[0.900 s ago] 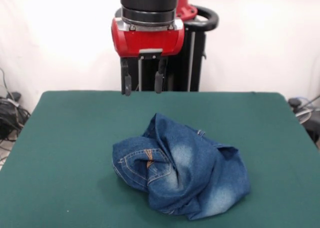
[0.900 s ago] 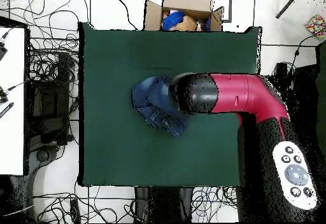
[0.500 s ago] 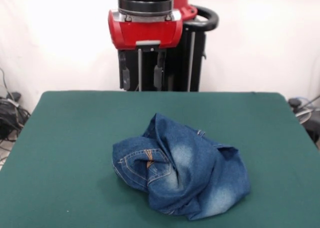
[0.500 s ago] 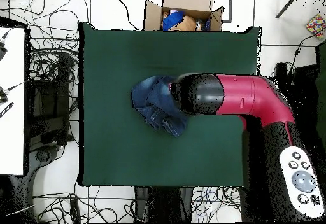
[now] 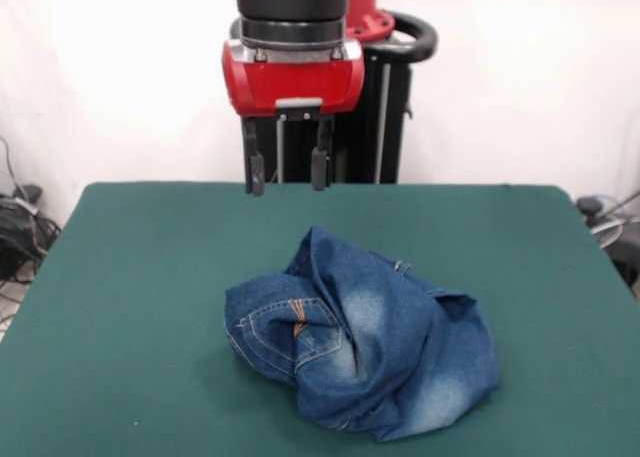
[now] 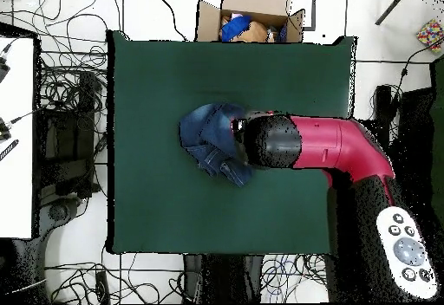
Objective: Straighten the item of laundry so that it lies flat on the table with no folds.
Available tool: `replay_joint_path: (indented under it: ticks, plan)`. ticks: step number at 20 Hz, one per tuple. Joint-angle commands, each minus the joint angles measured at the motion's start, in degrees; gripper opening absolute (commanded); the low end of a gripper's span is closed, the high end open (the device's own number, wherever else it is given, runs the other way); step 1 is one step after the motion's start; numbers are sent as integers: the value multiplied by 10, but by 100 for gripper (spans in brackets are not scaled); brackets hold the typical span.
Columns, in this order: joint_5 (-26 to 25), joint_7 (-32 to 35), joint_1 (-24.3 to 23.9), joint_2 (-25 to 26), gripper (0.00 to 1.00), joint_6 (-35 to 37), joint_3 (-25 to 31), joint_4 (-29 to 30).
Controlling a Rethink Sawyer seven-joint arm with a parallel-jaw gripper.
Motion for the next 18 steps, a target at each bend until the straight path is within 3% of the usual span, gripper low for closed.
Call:
replay_joint_path:
  ticks: [1,12,18]
  plan:
    - [-5,83,7,19,100,-51,-24,95]
    - [5,70,6,33,100,-45,-23,71]
    - [-13,75,13,78,100,-76,-32,52]
